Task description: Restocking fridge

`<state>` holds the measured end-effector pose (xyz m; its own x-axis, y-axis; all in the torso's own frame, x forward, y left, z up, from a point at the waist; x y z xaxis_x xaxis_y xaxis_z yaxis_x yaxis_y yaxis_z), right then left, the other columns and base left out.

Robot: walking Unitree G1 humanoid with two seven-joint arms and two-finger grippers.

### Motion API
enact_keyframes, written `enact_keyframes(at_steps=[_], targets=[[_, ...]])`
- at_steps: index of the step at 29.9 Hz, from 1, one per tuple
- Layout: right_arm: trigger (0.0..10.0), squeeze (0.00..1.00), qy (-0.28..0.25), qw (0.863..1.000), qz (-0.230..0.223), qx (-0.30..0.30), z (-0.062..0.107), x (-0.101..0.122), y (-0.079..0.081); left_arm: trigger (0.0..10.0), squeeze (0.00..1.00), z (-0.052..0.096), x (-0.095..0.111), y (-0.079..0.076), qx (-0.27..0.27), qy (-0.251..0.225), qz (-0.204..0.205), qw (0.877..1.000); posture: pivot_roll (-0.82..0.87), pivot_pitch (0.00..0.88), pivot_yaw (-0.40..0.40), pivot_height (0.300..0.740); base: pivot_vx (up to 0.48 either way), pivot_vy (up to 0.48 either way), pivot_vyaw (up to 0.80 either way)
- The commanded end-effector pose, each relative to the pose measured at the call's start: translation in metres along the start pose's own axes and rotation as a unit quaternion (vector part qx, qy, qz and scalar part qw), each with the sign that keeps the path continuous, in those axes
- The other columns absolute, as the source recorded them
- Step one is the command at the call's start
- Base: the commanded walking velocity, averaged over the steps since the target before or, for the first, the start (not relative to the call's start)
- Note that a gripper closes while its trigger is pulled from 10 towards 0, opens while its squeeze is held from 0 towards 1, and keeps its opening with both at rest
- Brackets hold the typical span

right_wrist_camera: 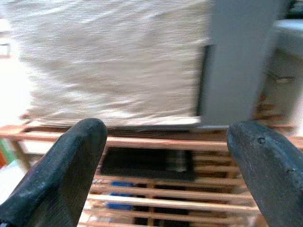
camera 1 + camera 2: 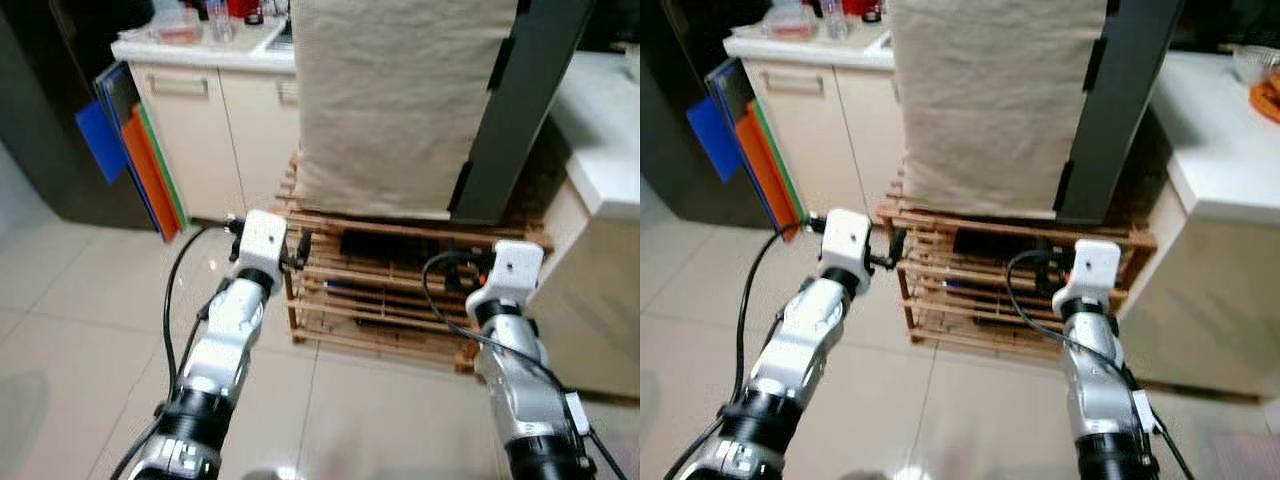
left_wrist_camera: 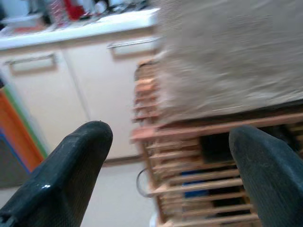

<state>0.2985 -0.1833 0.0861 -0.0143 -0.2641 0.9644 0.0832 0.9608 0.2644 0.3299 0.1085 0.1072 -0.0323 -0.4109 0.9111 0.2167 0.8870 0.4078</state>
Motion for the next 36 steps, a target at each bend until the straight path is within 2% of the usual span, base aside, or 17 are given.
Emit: enact_keyframes(at_steps=[1,7,8,12,17,28,36], targets=[[10.0,0.0,-0.008,1.0,0.0,0.012,-0.001,0.004,0.008,10.0,0.0,0.0,-0.002,0.005,0.005,0.004,0.003,1.0,-0.01,0.022,0.036,0.74,0.0,0.48,0.0],[10.0,0.0,-0.013,1.0,0.005,0.027,0.0,0.006,0.013,10.0,0.0,-0.001,-0.004,0.007,0.014,0.009,-0.021,1.0,-0.01,0.024,0.038,0.74,0.0,0.464,0.0],[10.0,0.0,-0.01,0.999,0.007,0.04,0.001,0.005,0.018,10.0,0.0,-0.001,-0.004,0.006,0.011,0.009,-0.026,1.0,-0.01,0.023,0.038,0.74,0.0,0.0,0.0],[10.0,0.0,-0.008,0.998,0.007,0.055,0.002,0.003,0.025,10.0,0.0,0.001,0.002,0.001,-0.004,-0.016,-0.01,1.0,-0.01,0.022,0.037,0.74,0.0,0.0,0.0],[10.0,0.0,-0.009,0.998,0.013,0.067,0.003,0.003,0.031,10.0,0.0,-0.001,-0.003,0.005,0.014,0.005,-0.016,1.0,-0.01,0.02,0.033,0.74,0.386,0.286,0.0],[10.0,0.0,-0.003,0.994,0.016,0.112,0.011,0.0,0.049,10.0,0.0,-0.003,-0.003,0.007,0.018,0.006,-0.026,0.999,-0.01,0.019,0.035,0.74,0.406,0.255,0.0],[10.0,0.0,-0.015,0.992,0.031,0.121,0.01,0.004,0.051,10.0,0.0,-0.004,-0.003,0.007,0.02,0.005,-0.029,0.999,0.0,0.013,0.029,0.74,0.409,0.247,0.0]])
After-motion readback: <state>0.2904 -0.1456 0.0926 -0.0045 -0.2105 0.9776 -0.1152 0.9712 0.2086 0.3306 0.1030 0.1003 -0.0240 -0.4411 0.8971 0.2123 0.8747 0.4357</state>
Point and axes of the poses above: a point about 5 cm out from each wrist's last joint towards the gripper, its own z axis pointing back from the gripper into the wrist, its own x axis along the axis of the wrist's last joint, y = z × x, the point moved 1 cm from there along -z, pointing out of the wrist towards the gripper, and after that the axes turned 15 degrees about -z, right-handed, at the moved point
